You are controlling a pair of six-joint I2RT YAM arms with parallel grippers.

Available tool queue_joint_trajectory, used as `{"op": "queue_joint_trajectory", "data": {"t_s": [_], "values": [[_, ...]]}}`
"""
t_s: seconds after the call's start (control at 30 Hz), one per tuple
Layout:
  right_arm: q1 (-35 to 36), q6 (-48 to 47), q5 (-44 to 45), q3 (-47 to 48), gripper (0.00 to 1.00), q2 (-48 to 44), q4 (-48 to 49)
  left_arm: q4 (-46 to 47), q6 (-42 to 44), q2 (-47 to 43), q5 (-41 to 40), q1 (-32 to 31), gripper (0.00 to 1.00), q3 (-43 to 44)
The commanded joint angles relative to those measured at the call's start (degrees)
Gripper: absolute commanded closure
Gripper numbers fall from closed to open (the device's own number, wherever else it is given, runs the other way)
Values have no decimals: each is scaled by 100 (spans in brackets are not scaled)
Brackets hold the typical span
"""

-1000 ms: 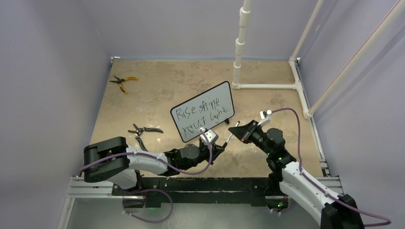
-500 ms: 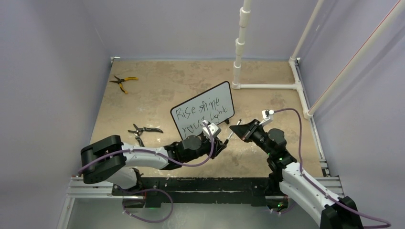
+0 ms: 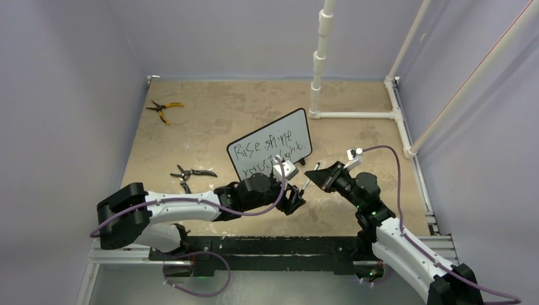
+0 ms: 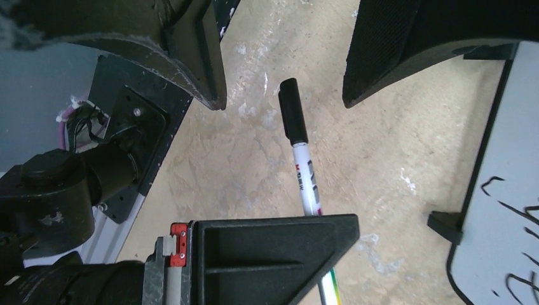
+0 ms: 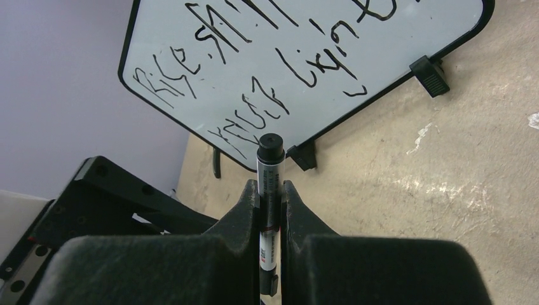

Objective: Write a sentence on the whiteboard
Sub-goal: Close the whiteboard marker at the center of the board.

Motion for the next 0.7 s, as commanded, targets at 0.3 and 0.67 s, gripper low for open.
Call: {"op": "queue_joint_trajectory", "data": {"t_s": [0.3, 0.67], "values": [[14, -291, -557, 118, 100, -91, 405, -45, -331, 632, 783, 269, 38, 443], [10, -482, -804, 96, 100, -147, 557, 498, -519, 880, 1319, 308, 98, 297]]}}
